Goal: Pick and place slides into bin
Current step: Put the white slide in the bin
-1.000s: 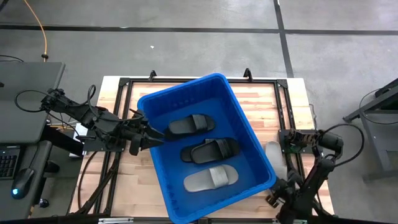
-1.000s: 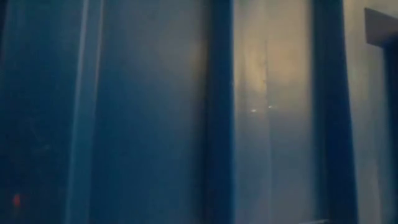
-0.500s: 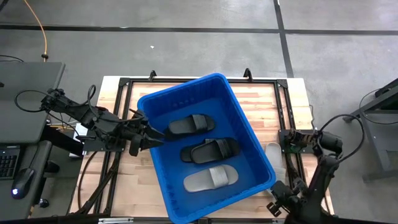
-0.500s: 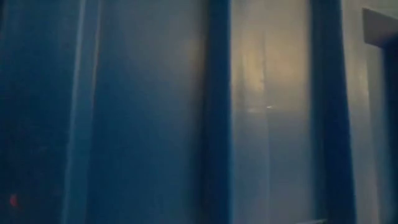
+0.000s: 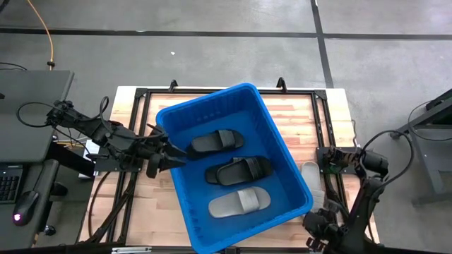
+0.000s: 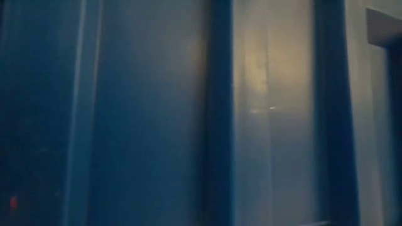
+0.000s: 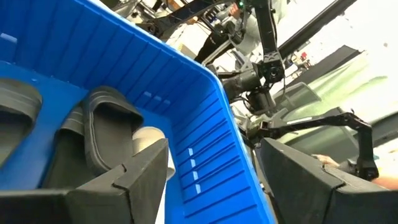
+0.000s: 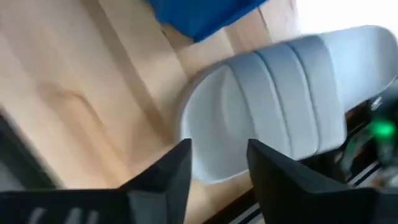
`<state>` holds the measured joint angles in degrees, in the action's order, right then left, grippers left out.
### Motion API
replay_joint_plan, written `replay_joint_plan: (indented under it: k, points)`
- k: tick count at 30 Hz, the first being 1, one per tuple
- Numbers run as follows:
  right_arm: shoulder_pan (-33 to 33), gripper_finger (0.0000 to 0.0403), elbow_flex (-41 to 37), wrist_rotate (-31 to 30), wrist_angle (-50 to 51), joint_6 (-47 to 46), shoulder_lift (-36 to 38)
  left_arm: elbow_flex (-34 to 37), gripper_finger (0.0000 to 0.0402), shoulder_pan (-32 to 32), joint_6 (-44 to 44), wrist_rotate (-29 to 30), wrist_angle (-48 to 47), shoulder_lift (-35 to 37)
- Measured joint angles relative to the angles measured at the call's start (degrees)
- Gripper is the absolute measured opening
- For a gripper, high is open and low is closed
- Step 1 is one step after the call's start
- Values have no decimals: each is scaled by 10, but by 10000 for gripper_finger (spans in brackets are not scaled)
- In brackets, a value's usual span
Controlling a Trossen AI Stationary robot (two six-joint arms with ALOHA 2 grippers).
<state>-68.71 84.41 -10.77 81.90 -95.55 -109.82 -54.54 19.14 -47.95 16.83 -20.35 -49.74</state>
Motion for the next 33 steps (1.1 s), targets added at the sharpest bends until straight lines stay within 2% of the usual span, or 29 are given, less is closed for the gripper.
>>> replay_joint_plan:
  k: [4,6,11,12,16,19,28,33]
  points:
    - [-1,177,-2,22,14,43,-16,0,243,0,-5,-8,2,0]
    - [-2,189,-1,15,23,43,-16,0,243,0,-16,-8,8,0]
    - [-19,214,-15,-94,15,37,-15,0,244,0,-25,16,11,0]
    - [-23,218,-23,-95,12,29,-15,0,244,0,-30,21,11,0]
    - [-43,225,-61,-38,-10,4,-16,0,243,0,-40,43,11,0]
    - [-58,226,-80,-28,-13,1,-16,0,244,0,-49,56,10,0]
    - [-59,230,-86,-67,10,44,-18,0,243,0,-50,62,4,0]
    - [-52,230,-85,-65,0,74,-59,0,243,0,-34,63,-2,0]
